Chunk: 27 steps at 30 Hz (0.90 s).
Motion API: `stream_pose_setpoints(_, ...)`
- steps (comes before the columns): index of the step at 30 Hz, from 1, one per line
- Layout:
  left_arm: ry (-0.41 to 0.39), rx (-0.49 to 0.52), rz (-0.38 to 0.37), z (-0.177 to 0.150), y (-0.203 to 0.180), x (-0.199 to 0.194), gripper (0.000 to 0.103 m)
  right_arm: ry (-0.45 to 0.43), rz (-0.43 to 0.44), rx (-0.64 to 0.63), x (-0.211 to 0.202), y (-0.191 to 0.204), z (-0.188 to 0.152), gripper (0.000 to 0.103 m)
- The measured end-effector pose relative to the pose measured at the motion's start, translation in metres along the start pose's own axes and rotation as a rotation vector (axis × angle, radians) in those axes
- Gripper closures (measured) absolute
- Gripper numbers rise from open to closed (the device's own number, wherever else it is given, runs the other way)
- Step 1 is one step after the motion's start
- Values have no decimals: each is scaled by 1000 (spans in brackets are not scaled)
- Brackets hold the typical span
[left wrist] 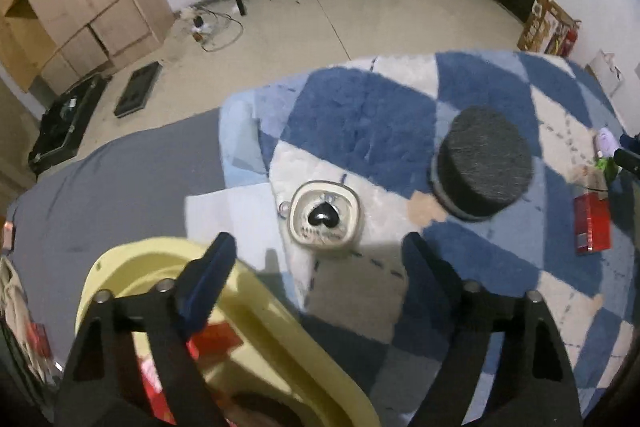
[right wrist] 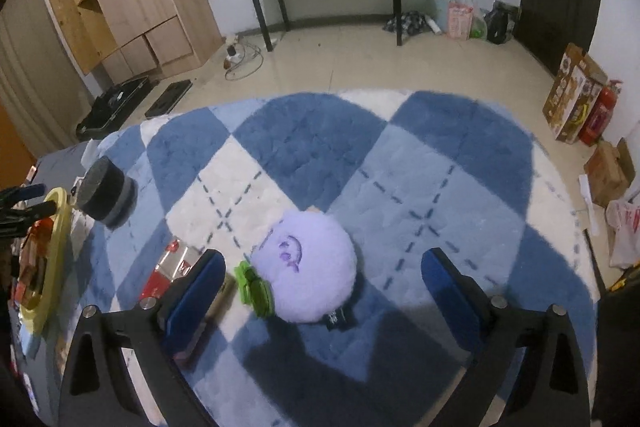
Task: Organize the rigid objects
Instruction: 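Grasp the round gadget with the left tool while the right tool grasps the lavender plush ball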
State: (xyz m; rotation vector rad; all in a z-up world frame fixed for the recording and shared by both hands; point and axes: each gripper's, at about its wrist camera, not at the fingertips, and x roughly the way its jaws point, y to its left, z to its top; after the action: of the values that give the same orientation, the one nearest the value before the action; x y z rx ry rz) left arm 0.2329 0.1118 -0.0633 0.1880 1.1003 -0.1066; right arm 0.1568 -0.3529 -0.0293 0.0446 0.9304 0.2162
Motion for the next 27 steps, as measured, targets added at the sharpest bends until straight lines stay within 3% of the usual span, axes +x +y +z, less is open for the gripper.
stream_pose_setpoints(7, 51, 34, -25, 6, 2, 33, 24, 39, -27, -76, 28, 2, 0, 10)
stream_pose_setpoints(8, 63, 30, -39, 7, 1, 36, 26, 39, -23, -68, 30, 0, 0, 10)
stream_pose_setpoints(10, 83, 28, -26, 10, -1, 41, 46, 40, -16, -57, 34, -2, 0, 11)
stream_pose_setpoints(11, 90, 23, -33, 11, -3, 43, 46, 39, -19, -66, 37, -2, 0, 14)
stream_pose_setpoints(15, 96, 16, -22, 11, -8, 44, 47, 27, -19, -104, 41, 6, 2, 42)
stream_pose_setpoints(17, 94, 10, -24, 10, -8, 43, 47, 28, -18, -113, 44, 9, 4, 50)
stream_pose_setpoints(21, 72, -9, -31, 7, -8, 36, 47, 38, 5, -72, 44, 5, 6, 56)
stream_pose_setpoints(27, 20, -50, -70, -2, -8, 6, 47, 2, 11, -1, 26, -9, 8, 56)
